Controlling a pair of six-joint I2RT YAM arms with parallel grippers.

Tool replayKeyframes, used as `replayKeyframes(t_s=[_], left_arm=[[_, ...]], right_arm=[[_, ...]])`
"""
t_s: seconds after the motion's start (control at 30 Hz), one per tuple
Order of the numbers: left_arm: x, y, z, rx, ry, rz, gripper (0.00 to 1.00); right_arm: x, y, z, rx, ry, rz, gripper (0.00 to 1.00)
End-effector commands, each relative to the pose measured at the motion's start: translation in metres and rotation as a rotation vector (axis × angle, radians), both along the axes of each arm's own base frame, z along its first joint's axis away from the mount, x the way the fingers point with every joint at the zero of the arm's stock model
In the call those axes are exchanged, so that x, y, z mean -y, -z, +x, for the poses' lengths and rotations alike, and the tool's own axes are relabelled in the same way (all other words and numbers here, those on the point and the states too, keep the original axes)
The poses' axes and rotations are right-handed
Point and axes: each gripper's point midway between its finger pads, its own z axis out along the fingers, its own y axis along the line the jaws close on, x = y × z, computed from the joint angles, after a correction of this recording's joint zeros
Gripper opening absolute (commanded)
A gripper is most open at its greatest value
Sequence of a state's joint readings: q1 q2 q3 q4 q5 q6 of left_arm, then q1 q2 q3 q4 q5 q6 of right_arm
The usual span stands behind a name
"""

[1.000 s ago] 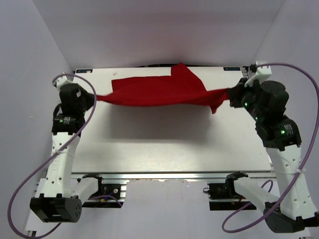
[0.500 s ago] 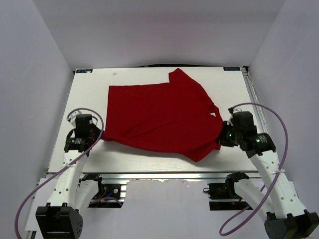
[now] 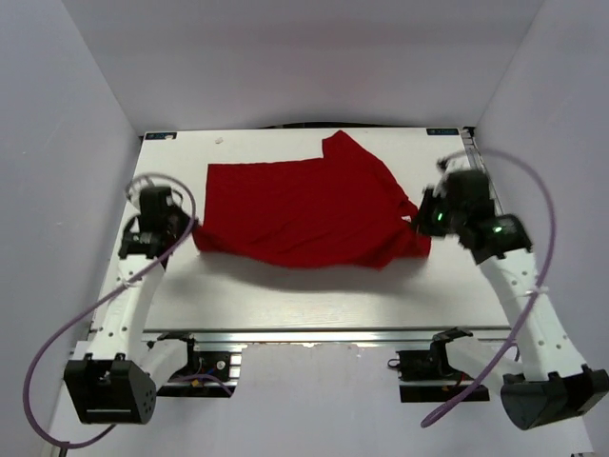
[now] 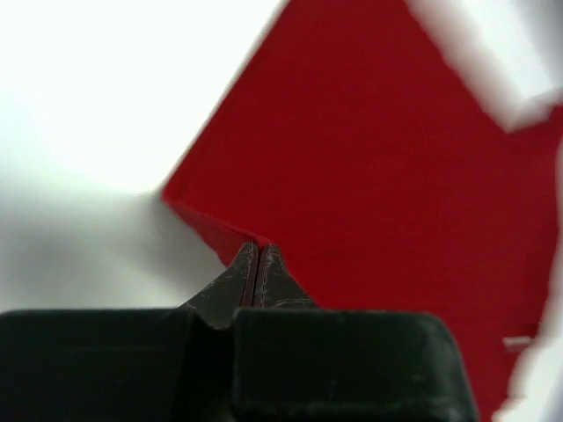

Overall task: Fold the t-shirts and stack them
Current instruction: Flatten out the tshirt

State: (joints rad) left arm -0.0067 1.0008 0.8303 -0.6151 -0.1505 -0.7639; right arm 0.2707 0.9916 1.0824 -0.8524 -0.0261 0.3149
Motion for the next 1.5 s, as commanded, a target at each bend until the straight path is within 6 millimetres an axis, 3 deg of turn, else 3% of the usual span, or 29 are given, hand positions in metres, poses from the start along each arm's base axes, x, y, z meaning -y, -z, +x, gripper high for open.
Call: replayKeyframes(t_s=[0.0,0.03,0.07,0.13,0.17,0.23,0.27,0.3,0.37,0.4,0.47,0.5,0.57,0.6,0.63,0.67,0.73,0.93,1.07,1.1,1.17,1.2,1.27,1.33,1.37,1.43,1.47], left_arm=[[0.000,-0.161,0.047,0.435,0.015,0.018,0.00],[-0.002,-0.186,0.048,0.480,0.015,0.031,0.00],[-0.003,-0.233,0.044,0.578,0.021,0.050,0.00],[-0.003,-0.273,0.035,0.658,0.030,0.070,0.00],[-0.001,-0.304,0.026,0.731,0.042,0.080,0.00],[0.000,-0.337,0.004,0.829,0.054,0.089,0.00],[0.001,-0.357,-0.009,0.885,0.059,0.095,0.00],[0.001,-0.374,-0.029,0.946,0.057,0.098,0.00],[0.001,-0.395,-0.052,1.017,0.057,0.100,0.00],[0.001,-0.414,-0.073,1.073,0.053,0.103,0.00],[0.001,-0.425,-0.089,1.093,0.059,0.114,0.00],[0.001,-0.445,-0.106,1.138,0.058,0.120,0.00],[0.001,-0.454,-0.113,1.137,0.062,0.131,0.00],[0.001,-0.459,-0.117,1.140,0.062,0.136,0.00],[0.001,-0.473,-0.130,1.163,0.062,0.143,0.00],[0.000,-0.476,-0.123,1.147,0.063,0.157,0.00],[-0.001,-0.488,-0.130,1.167,0.060,0.167,0.00],[-0.001,-0.482,-0.090,1.118,0.067,0.187,0.00],[0.000,-0.451,-0.044,1.036,0.084,0.192,0.00],[0.001,-0.430,-0.022,0.981,0.095,0.191,0.00],[0.001,-0.415,-0.001,0.954,0.102,0.198,0.00],[0.001,-0.394,0.021,0.909,0.108,0.196,0.00],[0.001,-0.374,0.042,0.868,0.116,0.202,0.00],[0.001,-0.344,0.076,0.803,0.123,0.206,0.00],[0.001,-0.335,0.087,0.786,0.126,0.204,0.00],[0.002,-0.326,0.107,0.780,0.131,0.207,0.00],[0.001,-0.311,0.127,0.741,0.132,0.209,0.00]], right_arm=[[0.003,-0.156,0.043,0.464,0.020,0.036,0.00],[0.003,-0.178,0.040,0.508,0.016,0.044,0.00],[0.005,-0.220,0.034,0.604,0.023,0.069,0.00],[0.009,-0.254,0.022,0.675,0.025,0.083,0.00],[0.014,-0.287,0.009,0.756,0.034,0.104,0.00],[0.018,-0.313,-0.010,0.824,0.030,0.123,0.00],[0.021,-0.336,-0.025,0.887,0.028,0.142,0.00],[0.024,-0.348,-0.039,0.926,0.024,0.156,0.00],[0.028,-0.363,-0.059,0.978,0.014,0.170,0.00],[0.034,-0.378,-0.079,1.035,0.017,0.179,0.00],[0.042,-0.391,-0.101,1.098,0.028,0.187,0.00],[0.046,-0.403,-0.114,1.137,0.035,0.196,0.00],[0.049,-0.417,-0.129,1.168,0.029,0.207,0.00],[0.045,-0.411,-0.121,1.136,0.016,0.201,0.00],[0.047,-0.421,-0.130,1.168,0.013,0.211,0.00],[0.045,-0.421,-0.126,1.165,0.010,0.211,0.00],[0.038,-0.422,-0.120,1.169,-0.023,0.216,0.00],[0.026,-0.429,-0.088,1.168,-0.044,0.209,0.00],[0.008,-0.398,-0.034,1.056,-0.073,0.175,0.00],[0.003,-0.389,-0.019,1.025,-0.083,0.166,0.00],[-0.003,-0.380,0.004,1.014,-0.091,0.154,0.00],[-0.007,-0.360,0.022,0.967,-0.088,0.135,0.00],[-0.011,-0.344,0.052,0.937,-0.077,0.100,0.00],[-0.014,-0.332,0.074,0.909,-0.074,0.076,0.00],[-0.018,-0.321,0.092,0.882,-0.073,0.062,0.00],[-0.019,-0.323,0.112,0.904,-0.060,0.042,0.00],[-0.024,-0.313,0.132,0.877,-0.066,0.028,0.00]])
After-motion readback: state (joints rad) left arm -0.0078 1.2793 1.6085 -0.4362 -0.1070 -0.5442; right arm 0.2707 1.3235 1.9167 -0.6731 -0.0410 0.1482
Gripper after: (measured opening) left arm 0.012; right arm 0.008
